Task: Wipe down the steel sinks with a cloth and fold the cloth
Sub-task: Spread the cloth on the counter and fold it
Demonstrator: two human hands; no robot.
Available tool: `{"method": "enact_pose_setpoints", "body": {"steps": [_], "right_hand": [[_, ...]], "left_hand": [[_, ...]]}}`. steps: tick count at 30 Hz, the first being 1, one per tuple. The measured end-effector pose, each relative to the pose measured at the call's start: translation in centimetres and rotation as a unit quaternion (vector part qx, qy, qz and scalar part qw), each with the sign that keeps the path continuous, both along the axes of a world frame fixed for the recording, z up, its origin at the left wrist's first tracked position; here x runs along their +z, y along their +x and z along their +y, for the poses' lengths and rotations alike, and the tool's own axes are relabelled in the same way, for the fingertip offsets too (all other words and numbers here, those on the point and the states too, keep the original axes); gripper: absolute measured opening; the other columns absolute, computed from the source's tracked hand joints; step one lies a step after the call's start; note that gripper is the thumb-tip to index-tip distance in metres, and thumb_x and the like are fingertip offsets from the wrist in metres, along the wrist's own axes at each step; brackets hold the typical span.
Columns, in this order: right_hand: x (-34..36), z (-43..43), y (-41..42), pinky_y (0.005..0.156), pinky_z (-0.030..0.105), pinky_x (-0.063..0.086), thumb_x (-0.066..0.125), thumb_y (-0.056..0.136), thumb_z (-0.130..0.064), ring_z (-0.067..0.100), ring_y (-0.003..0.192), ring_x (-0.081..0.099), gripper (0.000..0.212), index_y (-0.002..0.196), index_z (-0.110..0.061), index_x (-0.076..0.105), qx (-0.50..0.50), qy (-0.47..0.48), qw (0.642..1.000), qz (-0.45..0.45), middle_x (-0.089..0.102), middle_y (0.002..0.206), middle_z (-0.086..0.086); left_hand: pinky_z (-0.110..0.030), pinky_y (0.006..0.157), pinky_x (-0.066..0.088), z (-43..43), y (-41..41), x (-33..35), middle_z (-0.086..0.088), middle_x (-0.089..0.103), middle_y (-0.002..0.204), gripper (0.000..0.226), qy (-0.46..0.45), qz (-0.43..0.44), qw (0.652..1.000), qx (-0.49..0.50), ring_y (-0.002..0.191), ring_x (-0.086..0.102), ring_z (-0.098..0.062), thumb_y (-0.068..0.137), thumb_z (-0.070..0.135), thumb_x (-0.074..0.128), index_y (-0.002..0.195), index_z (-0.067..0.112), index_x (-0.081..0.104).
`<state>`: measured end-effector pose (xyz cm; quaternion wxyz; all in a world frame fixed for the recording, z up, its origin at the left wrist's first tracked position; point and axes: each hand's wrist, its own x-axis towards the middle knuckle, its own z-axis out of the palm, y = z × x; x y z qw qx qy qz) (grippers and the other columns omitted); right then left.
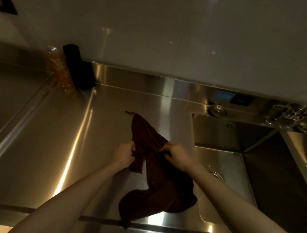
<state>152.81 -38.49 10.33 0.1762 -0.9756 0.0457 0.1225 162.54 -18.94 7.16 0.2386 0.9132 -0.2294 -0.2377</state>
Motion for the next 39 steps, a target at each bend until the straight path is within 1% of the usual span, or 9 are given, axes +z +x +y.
{"method": "enact_pose_setpoints", "body": {"steps": [6, 11, 18, 22, 27, 31, 33, 35, 39], "right_hand": [[-0.7, 0.1, 1.8, 0.080, 0.034, 0.044, 0.051, 0.093, -0.024, 0.026, 0.116, 0.049, 0.043, 0.135, -0.025, 0.045, 0.125, -0.195, 0.965, 0.125, 0.041, 0.136, 0.001], [1.2, -0.8, 1.1, 0.070, 0.022, 0.047, 0.060, 0.090, -0.022, 0.018, 0.084, 0.062, 0.018, 0.106, -0.013, 0.063, 0.060, 0.036, 0.939, 0.338, 0.066, 0.111, 0.010], [0.5, 2.3, 7.1, 0.077, 0.034, 0.048, 0.052, 0.094, -0.021, 0.025, 0.097, 0.059, 0.024, 0.116, -0.015, 0.060, 0.006, -0.052, 0.999, 0.004, 0.056, 0.112, 0.005], [-1.7, 3.9, 10.0, 0.079, 0.037, 0.047, 0.065, 0.086, -0.030, 0.028, 0.110, 0.051, 0.049, 0.131, -0.022, 0.047, 0.022, -0.099, 0.990, 0.098, 0.043, 0.124, 0.006], [0.4, 1.2, 11.0, 0.057, 0.025, 0.034, 0.062, 0.087, -0.019, 0.015, 0.085, 0.061, 0.008, 0.094, -0.015, 0.061, 0.061, -0.062, 0.978, 0.189, 0.052, 0.082, -0.004], [5.4, -4.0, 13.7, 0.052, 0.015, 0.041, 0.069, 0.083, -0.014, -0.003, 0.048, 0.057, 0.011, 0.078, -0.019, 0.060, -0.052, -0.005, 0.978, 0.200, 0.057, 0.066, -0.008], [6.4, -6.7, 15.9, 0.064, 0.025, 0.047, 0.067, 0.084, -0.013, 0.012, 0.070, 0.065, 0.006, 0.090, -0.010, 0.067, -0.131, -0.066, 0.987, 0.072, 0.065, 0.073, 0.002], [6.2, -8.3, 17.5, 0.079, 0.035, 0.048, 0.062, 0.084, -0.008, 0.034, 0.097, 0.062, 0.023, 0.106, -0.003, 0.063, -0.207, -0.082, 0.975, -0.020, 0.063, 0.106, 0.019], [3.7, -7.4, 16.9, 0.098, 0.045, 0.043, 0.056, 0.087, -0.007, 0.043, 0.118, 0.048, 0.053, 0.137, -0.006, 0.038, -0.196, -0.066, 0.978, 0.010, 0.027, 0.142, 0.021]], "left_hand": [[-0.026, 0.062, 0.042, 5.9, 7.8, 4.3, -0.001, 0.065, 0.083, 0.015, 0.058, -0.106, 0.993, 0.012, 0.083, 0.061, -0.019, 0.069, 0.006, 0.068, 0.079, 0.017, 0.064], [-0.012, 0.059, 0.042, 6.6, 8.3, 3.9, 0.008, 0.064, 0.079, 0.021, 0.153, 0.093, 0.972, -0.150, 0.080, 0.059, -0.009, 0.077, 0.007, 0.066, 0.093, 0.019, 0.072], [-0.032, 0.079, 0.048, 5.7, 6.5, 0.0, -0.006, 0.064, 0.112, 0.019, 0.092, -0.089, 0.991, -0.030, 0.103, 0.060, -0.027, 0.086, 0.023, 0.058, 0.104, 0.020, 0.064], [-0.033, 0.086, 0.047, 5.8, 6.3, 0.4, -0.002, 0.057, 0.114, 0.036, 0.233, -0.002, 0.968, -0.097, 0.109, 0.056, -0.024, 0.082, 0.040, 0.067, 0.109, 0.019, 0.057], [-0.019, 0.056, 0.046, 5.4, 8.6, 2.1, -0.004, 0.068, 0.084, 0.016, 0.177, 0.143, 0.969, -0.100, 0.054, 0.061, -0.007, 0.078, 0.016, 0.071, 0.079, 0.017, 0.055], [-0.015, 0.039, 0.041, 0.7, 13.8, 5.7, 0.005, 0.054, 0.039, 0.026, 0.056, 0.172, 0.983, -0.016, 0.032, 0.051, -0.003, 0.077, 0.005, 0.075, 0.066, 0.015, 0.054], [-0.022, 0.047, 0.049, -3.2, 16.7, 6.9, 0.000, 0.062, 0.049, 0.021, -0.035, 0.097, 0.994, 0.043, 0.044, 0.060, -0.010, 0.080, 0.004, 0.072, 0.068, 0.014, 0.058], [-0.033, 0.077, 0.053, -6.6, 18.8, 6.8, -0.012, 0.070, 0.097, 0.012, -0.063, -0.023, 0.996, 0.062, 0.088, 0.067, -0.024, 0.086, 0.009, 0.064, 0.097, 0.014, 0.066], [-0.037, 0.109, 0.029, -10.4, 17.2, 4.1, -0.018, 0.028, 0.149, 0.055, 0.031, -0.053, 0.996, -0.058, 0.136, 0.031, -0.035, 0.089, 0.012, 0.058, 0.141, 0.013, 0.039]]}}
